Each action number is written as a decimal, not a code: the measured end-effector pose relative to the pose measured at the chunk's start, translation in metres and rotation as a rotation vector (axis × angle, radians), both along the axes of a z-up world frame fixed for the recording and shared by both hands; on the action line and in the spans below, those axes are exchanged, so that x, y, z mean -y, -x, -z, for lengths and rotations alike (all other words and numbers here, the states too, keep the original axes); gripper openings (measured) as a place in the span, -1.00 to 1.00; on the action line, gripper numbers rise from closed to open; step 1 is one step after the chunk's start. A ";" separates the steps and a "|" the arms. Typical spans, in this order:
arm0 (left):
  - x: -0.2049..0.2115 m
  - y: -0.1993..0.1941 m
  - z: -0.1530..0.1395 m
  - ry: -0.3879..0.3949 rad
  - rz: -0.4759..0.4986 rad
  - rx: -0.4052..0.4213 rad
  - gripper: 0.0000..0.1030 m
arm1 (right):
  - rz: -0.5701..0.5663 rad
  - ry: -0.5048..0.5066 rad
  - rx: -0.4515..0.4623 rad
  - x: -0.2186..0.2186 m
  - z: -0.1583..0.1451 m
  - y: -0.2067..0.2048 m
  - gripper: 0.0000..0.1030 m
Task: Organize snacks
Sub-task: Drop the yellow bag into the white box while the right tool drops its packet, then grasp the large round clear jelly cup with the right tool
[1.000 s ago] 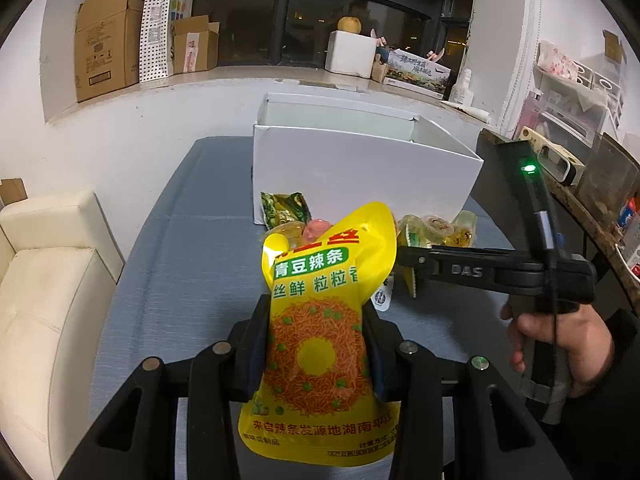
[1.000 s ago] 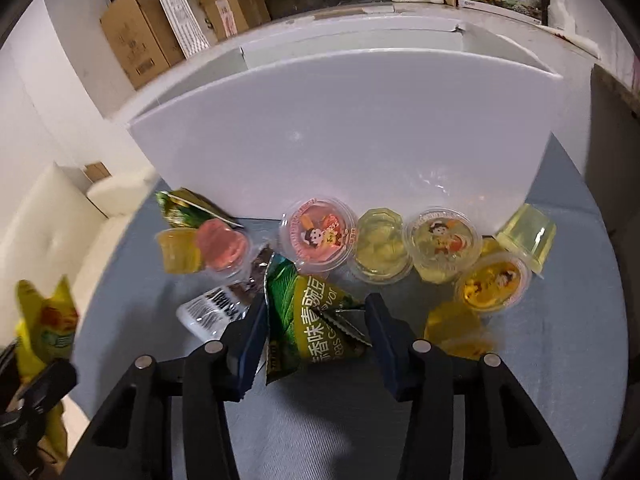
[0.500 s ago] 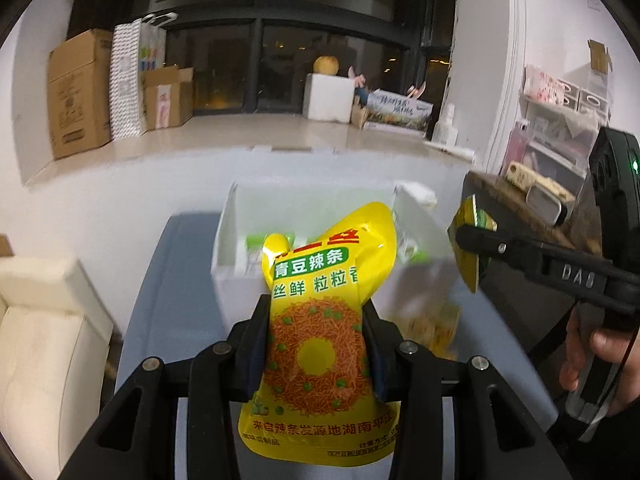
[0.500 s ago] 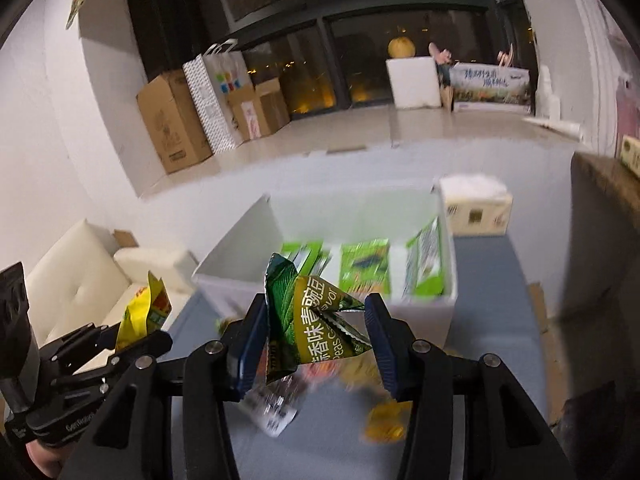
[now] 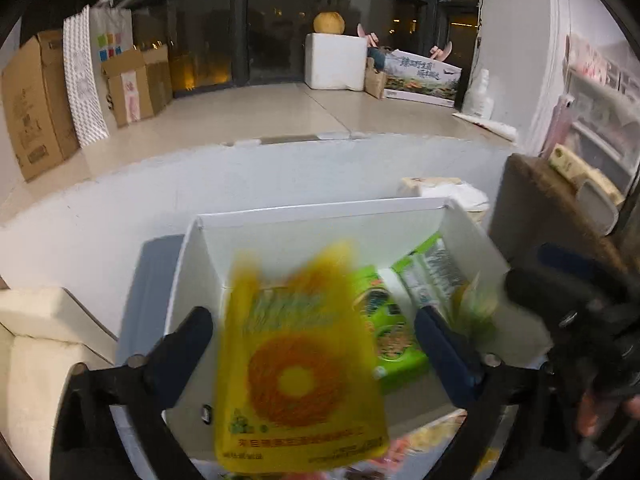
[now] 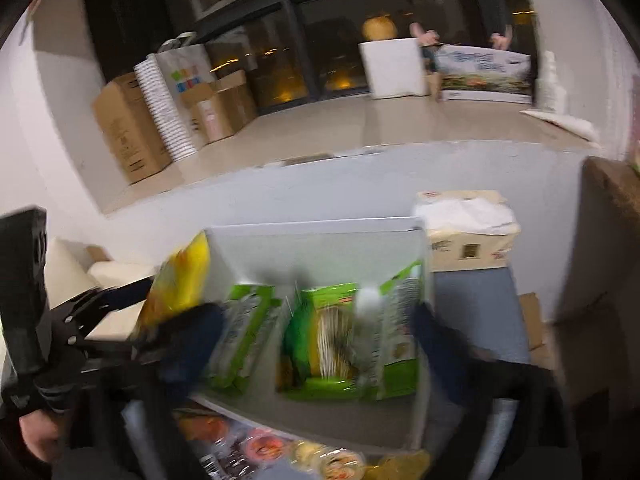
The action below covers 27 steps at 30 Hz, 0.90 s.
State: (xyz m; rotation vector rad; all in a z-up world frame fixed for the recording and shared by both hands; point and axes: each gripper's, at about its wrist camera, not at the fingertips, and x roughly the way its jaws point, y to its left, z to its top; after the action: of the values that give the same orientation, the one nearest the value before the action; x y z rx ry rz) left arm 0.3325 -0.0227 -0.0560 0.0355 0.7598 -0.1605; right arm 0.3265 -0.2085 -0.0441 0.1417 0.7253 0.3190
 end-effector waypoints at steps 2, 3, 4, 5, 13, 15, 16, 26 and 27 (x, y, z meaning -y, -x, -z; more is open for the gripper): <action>-0.003 0.002 0.006 0.010 0.005 -0.011 1.00 | -0.005 0.002 -0.014 0.004 0.003 -0.001 1.00; -0.006 0.002 0.009 0.017 0.000 -0.018 1.00 | -0.004 0.003 -0.025 0.005 0.004 -0.001 1.00; -0.007 0.003 0.011 0.020 -0.005 -0.023 1.00 | -0.005 0.004 -0.031 0.005 0.005 0.000 1.00; -0.009 0.004 0.012 0.023 -0.010 -0.026 1.00 | -0.004 0.008 -0.030 0.005 0.004 0.003 1.00; -0.020 0.036 -0.002 0.054 -0.028 -0.008 1.00 | -0.021 -0.028 0.036 0.006 -0.013 0.034 1.00; -0.024 0.050 -0.008 0.067 -0.025 0.007 1.00 | -0.026 -0.049 0.056 0.009 -0.020 0.049 1.00; -0.026 0.061 -0.011 0.070 -0.024 0.017 1.00 | -0.031 -0.059 0.064 0.010 -0.022 0.058 1.00; -0.029 0.187 0.015 0.082 -0.008 0.043 1.00 | 0.010 -0.053 0.041 0.024 0.021 0.166 1.00; -0.028 0.199 0.024 0.089 -0.007 0.034 1.00 | 0.024 -0.051 0.014 0.026 0.035 0.173 1.00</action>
State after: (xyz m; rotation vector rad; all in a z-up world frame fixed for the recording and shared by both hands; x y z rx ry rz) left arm 0.1330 0.0055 -0.0795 -0.0491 0.7180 -0.1871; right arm 0.1530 -0.2345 -0.0793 0.1964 0.7013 0.3152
